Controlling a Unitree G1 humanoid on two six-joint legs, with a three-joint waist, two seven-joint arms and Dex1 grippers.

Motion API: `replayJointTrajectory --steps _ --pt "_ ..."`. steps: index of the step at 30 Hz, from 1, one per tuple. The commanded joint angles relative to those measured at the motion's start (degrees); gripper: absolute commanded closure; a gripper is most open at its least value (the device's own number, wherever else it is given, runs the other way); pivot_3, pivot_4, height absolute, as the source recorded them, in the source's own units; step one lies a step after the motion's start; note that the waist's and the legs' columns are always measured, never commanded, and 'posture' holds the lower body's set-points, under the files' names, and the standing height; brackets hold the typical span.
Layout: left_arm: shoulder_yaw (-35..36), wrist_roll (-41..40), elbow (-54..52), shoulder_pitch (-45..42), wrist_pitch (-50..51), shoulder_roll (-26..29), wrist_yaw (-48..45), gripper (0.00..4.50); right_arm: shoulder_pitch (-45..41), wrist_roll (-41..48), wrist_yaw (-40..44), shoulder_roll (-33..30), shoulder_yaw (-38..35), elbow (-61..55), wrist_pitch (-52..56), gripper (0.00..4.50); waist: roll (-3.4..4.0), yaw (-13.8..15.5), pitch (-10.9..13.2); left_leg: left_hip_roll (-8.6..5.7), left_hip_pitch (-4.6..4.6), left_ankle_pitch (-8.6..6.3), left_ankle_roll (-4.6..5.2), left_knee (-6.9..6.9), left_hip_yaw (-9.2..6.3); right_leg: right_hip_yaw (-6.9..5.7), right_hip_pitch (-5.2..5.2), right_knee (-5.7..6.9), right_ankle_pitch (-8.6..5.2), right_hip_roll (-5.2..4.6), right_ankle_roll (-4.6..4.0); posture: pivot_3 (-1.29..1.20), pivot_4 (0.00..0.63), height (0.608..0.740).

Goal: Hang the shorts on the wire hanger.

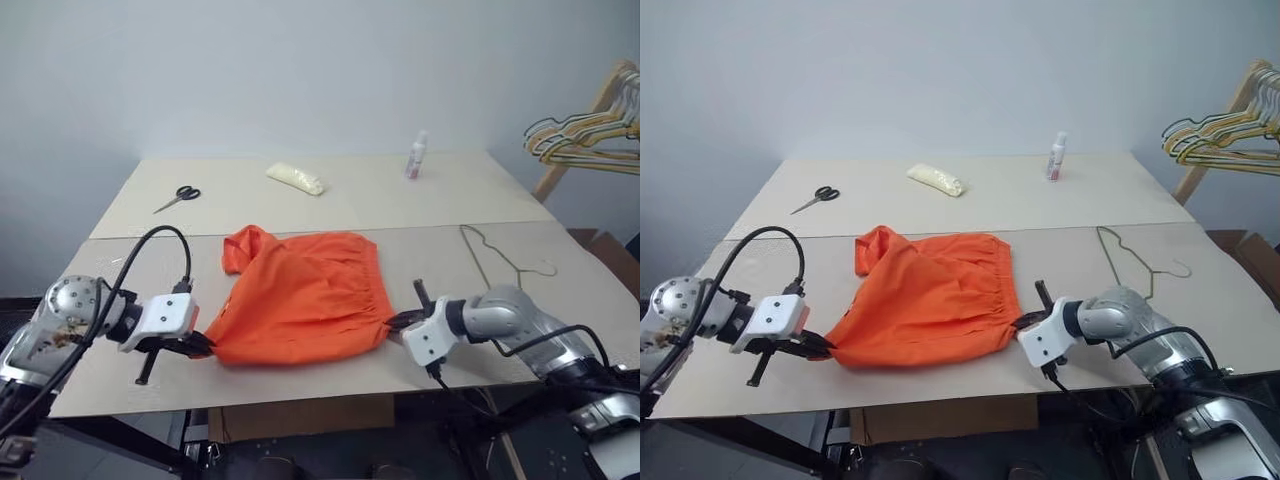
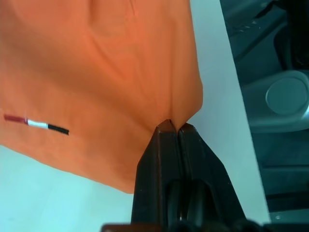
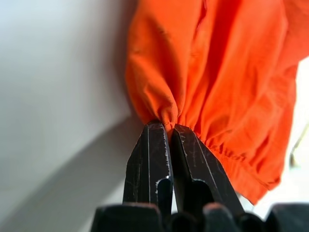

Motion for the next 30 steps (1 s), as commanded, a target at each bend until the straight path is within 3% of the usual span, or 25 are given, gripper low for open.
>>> replayJointTrajectory --steps 1,4,6,8,11,15,17,20,23,25,30 --pt "3.96 -3.57 -5.84 4.27 4.09 3.49 -0.64 4.50 4.33 9.67 6.03 -5.49 -4.46 -13.31 7.92 4.49 -0.02 0.04 0.04 0.02 -0.03 -0.03 0.05 0.00 0.00 0.00 -0.04 0.00 -0.03 -0.03 0.02 0.21 0.000 0.740" --pt "7.29 -6.69 -10.22 9.70 7.85 6.19 -1.51 4.50 8.61 20.09 9.95 -9.68 -7.79 -23.80 16.97 4.49 -0.07 -0.12 0.15 0.07 -0.10 -0.06 0.10 0.02 0.00 0.00 -0.10 0.00 -0.05 -0.03 0.03 0.21 0.000 0.740" --pt "8.13 -7.34 -10.96 10.78 8.33 6.64 -1.26 4.50 9.25 22.43 9.99 -9.92 -9.04 -26.59 20.95 4.49 -0.11 -0.14 0.22 0.12 -0.01 -0.08 0.12 0.01 0.02 0.01 -0.02 0.02 -0.06 -0.02 0.03 0.21 0.000 0.740" --pt "7.04 -5.70 -9.51 7.62 7.86 4.24 2.21 4.50 5.54 23.88 6.37 -5.91 -10.00 -26.42 30.58 4.49 -0.14 -0.01 0.25 0.19 0.15 -0.09 0.12 0.01 0.00 -0.05 0.16 0.03 -0.08 0.00 0.03 0.20 0.000 0.740" --pt "4.14 -0.43 -4.63 -3.13 7.78 -3.95 12.93 4.50 -3.93 21.73 -0.62 1.35 -10.88 -20.67 42.57 4.49 -0.14 0.54 0.41 0.24 0.31 -0.04 0.04 0.09 0.01 -0.10 0.37 0.10 -0.18 0.05 -0.04 0.19 0.000 0.740" --pt "3.55 10.70 8.96 -26.08 9.44 -19.80 40.24 4.50 -22.50 13.88 -19.34 12.29 -13.14 -3.60 54.41 4.49 -0.51 2.42 0.53 -0.15 0.39 0.18 -0.32 0.18 -0.14 -0.10 0.33 0.57 0.00 -0.01 0.00 0.18 0.000 0.740" --pt "6.59 14.73 15.69 -36.66 7.38 -24.71 54.95 4.50 -30.79 8.03 -34.70 15.96 -15.22 5.83 50.96 4.49 -0.81 2.93 0.38 -0.27 0.17 0.39 -0.69 0.14 -0.14 -0.10 -0.11 0.80 0.10 -0.03 -0.13 0.17 0.000 0.740" --pt "13.66 11.18 18.11 -46.10 3.55 -27.94 64.17 4.50 -37.99 4.80 -51.39 18.49 -19.79 12.25 41.90 4.49 -1.01 2.55 0.22 -0.29 -0.93 0.79 -1.39 -0.19 -0.08 -0.18 -1.64 1.10 0.19 -0.04 -0.28 0.17 0.000 0.740" --pt "19.17 5.06 15.38 -48.92 -0.11 -27.60 63.42 4.50 -38.50 3.47 -55.28 17.81 -20.80 10.91 35.94 4.49 -1.00 0.29 0.19 -0.38 -1.05 0.81 -1.46 -1.06 0.02 -0.52 -2.35 1.06 0.18 -0.22 -0.32 0.17 0.000 0.740" --pt "21.16 -1.09 11.36 -46.78 2.63 -26.01 57.46 4.50 -36.01 4.56 -52.97 17.54 -20.21 8.70 33.58 4.49 -0.98 -2.05 0.12 -0.50 -0.99 0.78 -1.50 -1.20 -0.17 -0.84 -2.52 1.06 0.17 -0.35 -0.35 0.17 0.000 0.740" --pt "19.64 -10.20 0.38 -29.37 5.16 -16.47 36.06 4.50 -24.88 1.24 -43.67 13.83 -12.71 3.58 24.94 4.49 -0.97 -6.54 0.07 -1.05 -0.80 0.77 -1.46 -1.83 -0.91 -1.33 -2.52 0.75 0.16 -0.78 -0.35 0.19 0.000 0.740"
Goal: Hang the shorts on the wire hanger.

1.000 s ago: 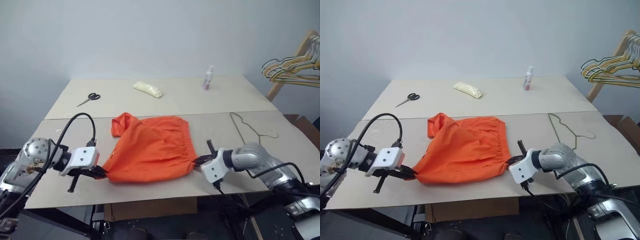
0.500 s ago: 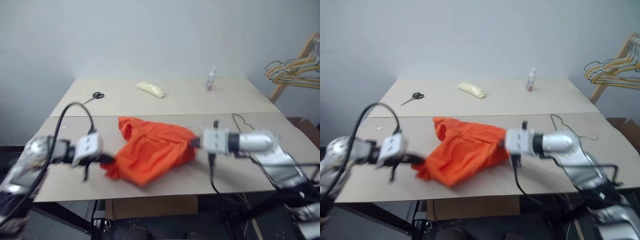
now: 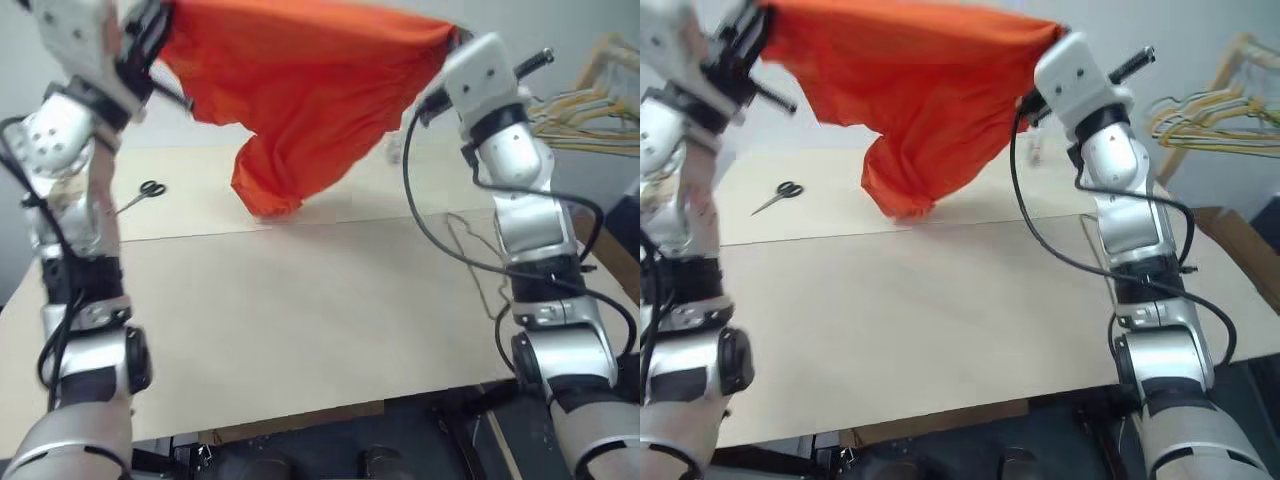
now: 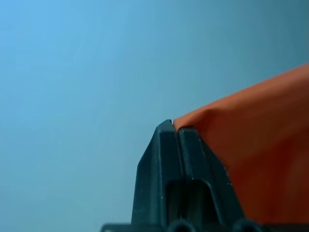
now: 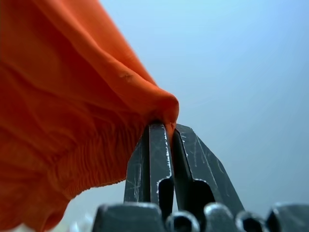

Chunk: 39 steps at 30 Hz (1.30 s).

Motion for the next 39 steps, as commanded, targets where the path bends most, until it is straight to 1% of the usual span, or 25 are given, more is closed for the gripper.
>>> replayJointTrajectory --steps 1,2,3,5,6,7,8,9,10,11,12,14,15,17,19,22,24,27,28,29,30,32,34,37,39 --pt "0.06 -5.83 -8.43 12.19 3.12 8.14 -15.91 4.50 6.65 -4.38 7.76 -4.50 5.46 -3.01 -7.15 4.49 0.03 -1.29 0.04 -0.12 -0.08 0.00 0.03 0.03 0.03 0.01 -0.01 -0.22 -0.02 -0.10 -0.02 0.19 0.000 0.740" --pt "-0.76 -6.26 -10.84 18.09 4.18 11.06 -20.38 4.50 9.46 -7.09 9.48 -6.65 8.25 -2.90 -11.19 4.49 0.04 -1.87 0.05 -0.09 -0.07 0.00 0.04 0.10 0.23 0.16 -0.01 -0.32 -0.02 -0.11 -0.03 0.19 0.000 0.740" --pt "-1.45 -7.01 -13.02 22.81 6.39 13.65 -23.49 4.50 11.61 -8.56 11.40 -8.04 10.21 -2.62 -13.35 4.49 0.07 -2.14 0.07 -0.10 -0.01 0.00 0.08 0.19 0.28 0.27 0.01 -0.10 -0.03 -0.12 -0.04 0.19 0.000 0.740" --pt "-3.59 -5.83 -16.39 32.77 6.61 18.91 -29.99 4.50 15.62 -11.63 15.87 -11.26 14.71 -1.34 -18.39 4.49 0.06 -2.08 0.17 -0.07 0.06 0.05 0.23 0.45 0.48 0.48 0.03 0.15 0.01 -0.09 -0.08 0.19 0.000 0.740" --pt "-4.37 -5.49 -17.45 36.41 7.45 20.89 -32.09 4.50 17.11 -12.17 17.97 -12.15 16.20 -0.81 -19.84 4.49 0.10 -1.89 0.34 -0.04 0.19 0.06 0.30 0.58 0.58 0.59 0.15 0.14 0.06 -0.04 -0.15 0.20 0.000 0.740" --pt "-4.88 -5.39 -17.99 39.48 7.81 22.25 -33.87 4.50 18.57 -12.40 20.11 -13.19 17.47 -0.66 -21.57 4.49 0.14 -1.51 0.64 0.02 0.44 -0.02 0.44 0.84 0.63 0.64 0.47 0.18 0.06 0.00 -0.15 0.20 0.000 0.740" --pt "-5.87 -3.61 -18.09 42.34 7.01 23.51 -34.56 4.50 19.69 -12.59 21.86 -14.32 18.64 -0.46 -24.41 4.49 0.23 -0.83 0.85 0.09 0.96 -0.39 1.08 0.84 0.66 0.64 1.07 0.12 0.04 0.05 -0.15 0.20 0.000 0.740" --pt "-6.85 -2.15 -17.93 44.66 6.54 24.37 -34.94 4.50 20.92 -11.09 24.35 -14.68 19.04 -0.92 -24.98 4.49 0.33 -0.24 1.11 0.28 1.47 -0.49 1.24 0.85 0.66 0.63 1.65 0.06 -0.01 0.06 -0.09 0.21 0.000 0.740" --pt "-7.85 -0.98 -17.87 46.28 7.25 24.98 -34.74 4.50 21.57 -10.30 26.19 -15.28 19.42 -1.28 -26.21 4.49 0.38 0.27 1.23 0.30 1.93 -0.53 1.29 0.86 0.71 0.71 2.12 0.06 -0.27 0.05 0.22 0.21 0.000 0.740" --pt "-8.99 1.37 -17.84 47.55 6.51 25.51 -34.08 4.50 21.93 -9.36 28.21 -15.76 19.49 -1.79 -26.89 4.49 0.45 0.88 1.36 0.30 2.15 -0.55 1.33 0.90 0.77 0.80 2.33 0.07 -0.42 0.04 0.23 0.21 0.000 0.740" --pt "-9.79 2.00 -18.09 48.45 7.28 25.77 -33.90 4.50 22.18 -8.16 30.33 -15.99 19.15 -2.47 -26.67 4.49 0.48 1.42 1.47 0.27 2.29 -0.54 1.33 0.95 0.77 0.94 2.48 0.08 -0.42 0.07 0.24 0.21 0.000 0.740" --pt "-10.49 1.52 -19.94 50.54 8.23 26.31 -35.03 4.50 22.21 -7.08 34.29 -17.61 18.61 -3.80 -27.26 4.49 0.41 2.67 1.56 0.26 2.65 -0.56 1.35 0.98 0.76 1.02 2.86 0.09 -0.37 0.07 0.37 0.20 0.000 0.740" --pt "-10.45 0.58 -21.14 51.30 9.43 26.53 -35.67 4.50 22.27 -6.67 35.80 -18.35 18.36 -4.35 -27.34 4.49 0.32 3.08 1.59 0.26 2.64 -0.56 1.36 0.98 0.73 1.01 2.84 0.09 -0.32 0.07 0.38 0.20 0.000 0.740" --pt "-9.63 -1.50 -24.10 52.72 11.91 26.85 -36.50 4.50 22.48 -5.78 38.47 -20.17 17.94 -5.39 -27.95 4.49 0.27 3.86 1.60 0.26 2.59 -0.60 1.41 0.98 0.71 0.99 2.78 0.10 -0.14 0.05 0.09 0.20 0.000 0.740" --pt "-8.33 -4.61 -27.41 54.26 14.01 27.04 -37.85 4.50 22.73 -4.69 40.28 -21.66 17.27 -6.05 -28.73 4.49 0.25 4.31 1.58 0.25 2.35 -0.64 1.44 0.98 0.71 0.99 2.55 0.07 -0.14 0.01 0.09 0.20 0.000 0.740" --pt "-7.43 -6.82 -29.99 55.32 14.35 26.80 -38.96 4.50 22.61 -4.76 40.38 -22.07 16.34 -6.01 -29.80 4.49 0.18 4.39 1.53 0.20 1.60 -0.59 1.35 1.02 0.71 1.00 1.73 0.14 -0.08 0.00 0.02 0.20 0.000 0.740" --pt "-8.13 -7.27 -31.26 54.95 14.97 26.63 -38.81 4.50 23.02 -4.25 41.37 -22.82 16.01 -6.34 -30.77 4.49 0.19 4.38 1.54 0.20 1.59 -0.51 1.21 0.98 0.70 0.96 1.72 0.14 -0.09 0.02 0.00 0.19 0.000 0.740" --pt "-9.01 -7.67 -30.79 53.80 16.22 26.82 -39.45 4.50 23.78 -2.90 43.14 -23.62 15.78 -7.24 -32.19 4.49 0.19 4.30 1.54 0.20 1.59 -0.57 1.31 0.95 0.69 0.96 1.77 0.07 -0.10 0.03 -0.01 0.19 0.000 0.740" --pt "-9.41 -6.52 -29.90 53.48 14.80 26.67 -39.41 4.50 24.18 -2.28 44.20 -24.22 15.91 -7.64 -33.01 4.49 0.19 4.24 1.54 0.18 1.61 -0.58 1.34 0.96 0.70 0.97 1.79 0.07 -0.10 0.03 0.00 0.19 0.000 0.740" --pt "-9.66 -5.86 -29.29 53.18 14.00 26.52 -39.37 4.09 24.49 -2.33 44.75 -24.62 15.86 -7.95 -33.35 3.90 0.19 4.21 1.54 0.18 1.62 -0.60 1.36 0.96 0.70 0.97 1.81 0.06 -0.10 0.02 0.00 0.19 0.000 0.740" --pt "-9.68 -5.41 -28.92 52.95 12.89 26.40 -39.59 3.91 24.75 -2.77 44.86 -24.97 15.67 -7.93 -33.70 3.65 0.20 4.18 1.54 0.17 1.63 -0.60 1.37 0.96 0.71 0.97 1.83 0.06 -0.10 0.02 0.00 0.18 0.000 0.740" --pt "-9.46 -5.18 -28.67 52.72 11.76 26.26 -39.99 3.28 25.07 -3.32 44.90 -25.36 15.24 -7.78 -34.05 2.94 0.19 4.17 1.55 0.17 1.65 -0.60 1.37 0.97 0.71 0.97 1.85 0.06 -0.10 0.02 0.00 0.18 0.000 0.740" --pt "-7.42 -5.74 -27.43 52.16 11.76 26.88 -40.32 2.61 26.02 -2.17 46.31 -27.52 14.21 -8.03 -33.91 2.21 0.19 4.17 1.55 0.17 1.65 -0.60 1.37 0.97 0.71 0.98 1.85 0.07 -0.10 0.02 0.00 0.18 0.000 0.740" --pt "-3.14 -7.27 -24.25 50.77 11.39 27.80 -41.54 1.67 28.18 2.78 48.20 -30.75 10.50 -9.09 -30.53 1.15 0.19 4.35 1.56 0.17 1.63 -0.61 1.38 0.98 0.70 0.97 1.83 0.07 -0.11 0.01 0.00 0.18 0.000 0.740" --pt "-1.07 -9.09 -22.88 49.67 10.99 27.38 -42.60 1.10 29.58 7.60 46.26 -29.34 6.33 -9.67 -24.96 0.55 0.19 4.30 1.56 0.18 1.64 -0.61 1.39 0.98 0.69 0.94 1.84 0.07 -0.11 0.01 0.00 0.18 0.000 0.740"
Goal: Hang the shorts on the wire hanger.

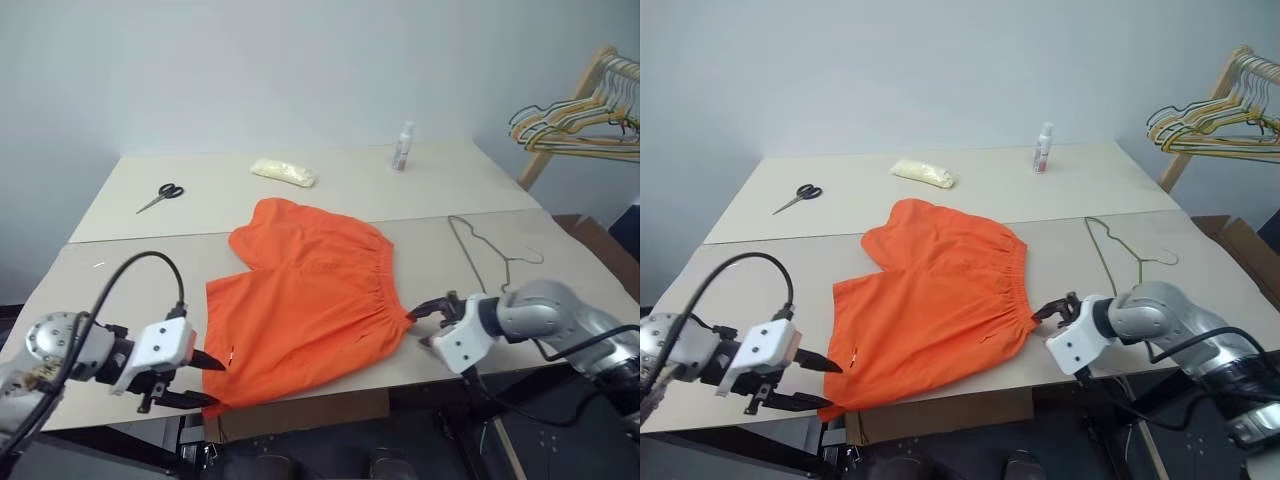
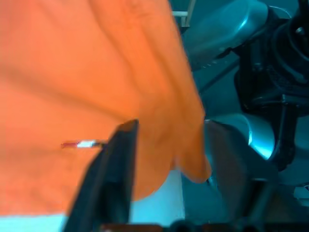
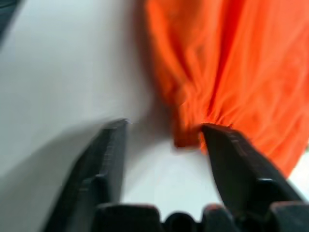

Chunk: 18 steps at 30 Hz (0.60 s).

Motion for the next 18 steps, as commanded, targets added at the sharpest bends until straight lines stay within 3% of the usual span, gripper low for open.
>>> replayJointTrajectory --steps 1,2,4,6,11,13,18 --pt "4.71 -3.73 1.19 -2.54 -1.19 0.09 -1.69 0.81 0.79 8.41 -2.28 1.78 -8.27 -2.59 8.73 0.24 -0.02 -0.10 -0.01 0.02 0.01 0.00 0.00 0.00 0.00 0.00 0.02 0.00 0.00 0.00 0.00 0.18 0.000 0.740" --pt "5.06 -4.20 1.19 -2.75 -1.15 -0.25 -1.80 0.50 1.17 9.87 -2.52 2.67 -9.61 -3.33 12.08 0.00 -0.02 -0.25 -0.01 0.05 0.05 0.00 0.00 0.00 0.00 0.00 0.04 0.00 0.00 0.00 0.00 0.18 0.000 0.740" --pt "4.74 -5.07 0.08 -4.59 -1.90 -3.57 0.98 0.04 2.58 13.60 -1.99 2.88 -13.14 -4.36 19.79 0.00 0.02 -0.25 0.00 0.05 0.07 -0.01 0.02 -0.02 0.03 0.04 0.06 -0.01 0.01 0.01 0.00 0.17 0.000 0.740" --pt "4.14 -6.32 -1.12 -5.93 -1.48 -5.72 2.28 0.04 3.09 15.23 -2.51 3.51 -15.43 -5.51 28.14 0.00 0.02 -0.02 0.00 0.03 0.04 -0.02 0.03 -0.01 0.03 0.04 0.04 0.00 0.01 -0.02 0.01 0.17 0.000 0.740" --pt "0.01 -8.66 -5.19 -11.90 1.21 -15.02 10.36 0.04 -4.98 19.78 -13.55 12.98 -21.18 1.41 66.04 0.00 -0.05 0.25 -0.04 0.01 -0.04 -0.02 0.01 0.08 0.02 0.06 0.04 -0.04 0.16 -0.06 -0.04 0.15 0.000 0.740" --pt "-1.07 -9.16 -5.99 -13.63 1.54 -17.63 12.10 0.04 -6.76 21.69 -15.58 15.28 -23.78 4.60 72.79 0.00 -0.05 0.30 -0.05 0.00 -0.08 -0.02 0.00 0.10 0.01 0.06 0.00 -0.05 0.19 -0.08 -0.05 0.14 0.000 0.740" --pt "-3.55 -10.23 -6.85 -15.32 2.54 -18.94 11.35 0.04 -9.29 24.46 -17.10 18.42 -27.51 12.84 76.37 0.00 -0.01 0.09 -0.09 -0.04 -0.33 0.03 -0.09 0.07 -0.08 -0.02 -0.19 -0.08 0.20 -0.08 -0.05 0.12 0.000 0.740"
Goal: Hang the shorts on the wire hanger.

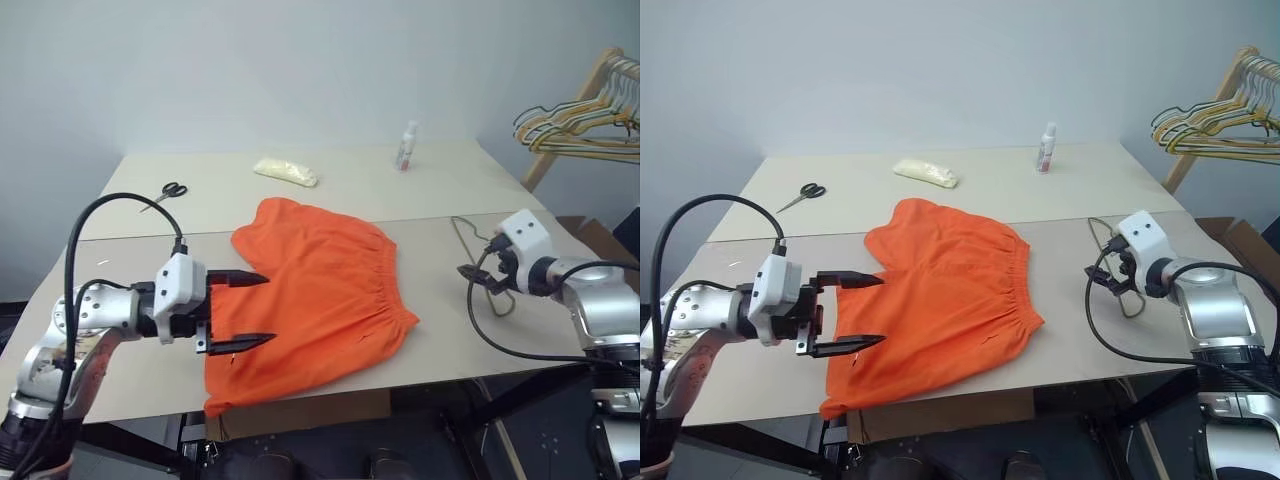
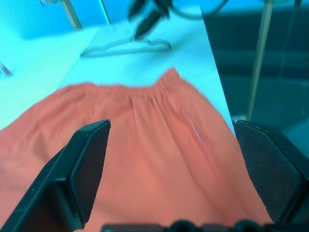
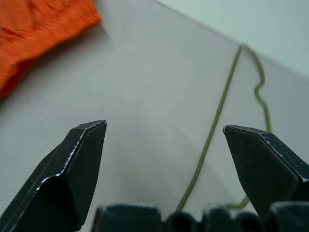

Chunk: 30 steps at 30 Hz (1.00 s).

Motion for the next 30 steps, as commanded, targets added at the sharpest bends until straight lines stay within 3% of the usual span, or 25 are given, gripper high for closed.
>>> replayJointTrajectory --steps 1,17,27,30 --pt "-1.31 -1.46 -1.62 -1.62 0.04 0.31 -1.44 0.04 -3.16 1.86 -0.62 0.61 -3.01 4.81 1.26 0.00 0.04 -0.52 -0.02 -0.02 -0.07 0.05 -0.09 0.00 0.01 0.01 -0.07 -0.02 0.00 -0.01 0.00 0.12 0.000 0.740" --pt "-3.85 -1.36 -2.88 -2.33 -0.06 -2.64 -0.62 0.04 -5.02 -0.34 5.02 0.75 2.51 17.51 -2.42 0.00 0.04 -2.18 -0.02 -0.09 -0.06 0.04 -0.06 0.09 0.01 0.03 0.02 -0.03 0.06 -0.06 0.09 0.12 0.000 0.740" --pt "-3.91 -1.30 -2.27 -3.08 -0.70 -2.72 -0.53 0.04 -7.87 -1.26 6.63 1.35 5.05 23.05 2.57 0.00 0.03 -2.29 -0.04 -0.09 0.00 0.04 -0.06 0.11 0.01 0.04 0.08 -0.04 0.06 -0.06 0.09 0.13 0.000 0.740" --pt "-4.11 -1.51 -2.33 -3.27 -0.84 -3.15 -0.43 0.00 -7.63 -3.20 6.23 1.32 7.22 22.96 2.42 0.51 0.02 -2.26 -0.06 -0.09 0.01 0.04 -0.06 0.11 0.01 0.05 0.09 -0.04 0.06 -0.06 0.09 0.13 0.000 0.740"
